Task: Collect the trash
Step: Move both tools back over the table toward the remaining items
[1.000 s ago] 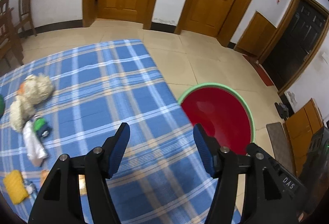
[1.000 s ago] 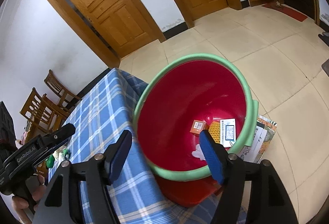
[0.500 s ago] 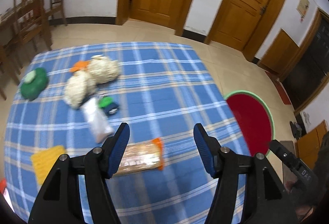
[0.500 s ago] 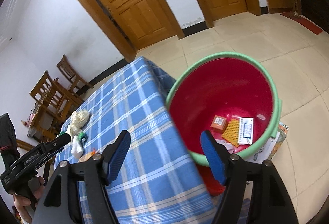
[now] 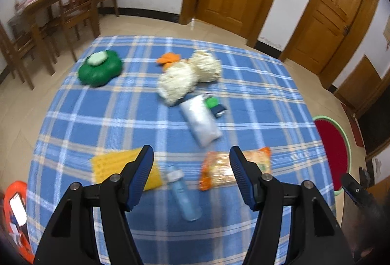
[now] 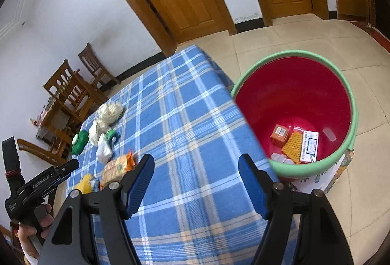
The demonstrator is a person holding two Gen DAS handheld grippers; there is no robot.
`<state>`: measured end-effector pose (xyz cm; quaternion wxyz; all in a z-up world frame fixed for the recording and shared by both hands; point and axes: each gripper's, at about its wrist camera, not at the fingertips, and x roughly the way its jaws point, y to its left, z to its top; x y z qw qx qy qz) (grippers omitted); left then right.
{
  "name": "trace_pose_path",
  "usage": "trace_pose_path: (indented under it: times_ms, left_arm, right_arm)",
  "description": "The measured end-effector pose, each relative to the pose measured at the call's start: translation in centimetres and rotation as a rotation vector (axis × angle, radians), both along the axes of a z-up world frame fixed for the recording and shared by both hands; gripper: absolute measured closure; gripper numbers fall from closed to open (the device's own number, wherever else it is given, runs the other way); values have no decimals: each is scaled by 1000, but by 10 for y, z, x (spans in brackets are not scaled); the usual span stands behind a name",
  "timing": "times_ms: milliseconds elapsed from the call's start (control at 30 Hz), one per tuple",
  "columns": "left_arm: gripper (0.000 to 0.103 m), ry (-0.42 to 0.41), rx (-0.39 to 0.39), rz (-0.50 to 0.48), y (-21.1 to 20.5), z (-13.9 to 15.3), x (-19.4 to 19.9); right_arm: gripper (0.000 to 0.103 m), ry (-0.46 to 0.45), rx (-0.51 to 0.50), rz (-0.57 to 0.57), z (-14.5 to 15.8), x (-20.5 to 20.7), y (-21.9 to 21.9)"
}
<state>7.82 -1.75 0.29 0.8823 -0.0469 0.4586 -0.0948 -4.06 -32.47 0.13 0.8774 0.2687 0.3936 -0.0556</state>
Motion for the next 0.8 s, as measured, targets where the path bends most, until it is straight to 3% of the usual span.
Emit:
trace_pose_path:
  times_ms: [300,800]
  left_arm:
    - [38,28,34,106,44,-19,-1]
    - [38,111,36,188,82,-57,2]
  right_arm:
    - [28,28,-8,37,-6,4,17]
    - [28,72,-49,123,-13,26,52]
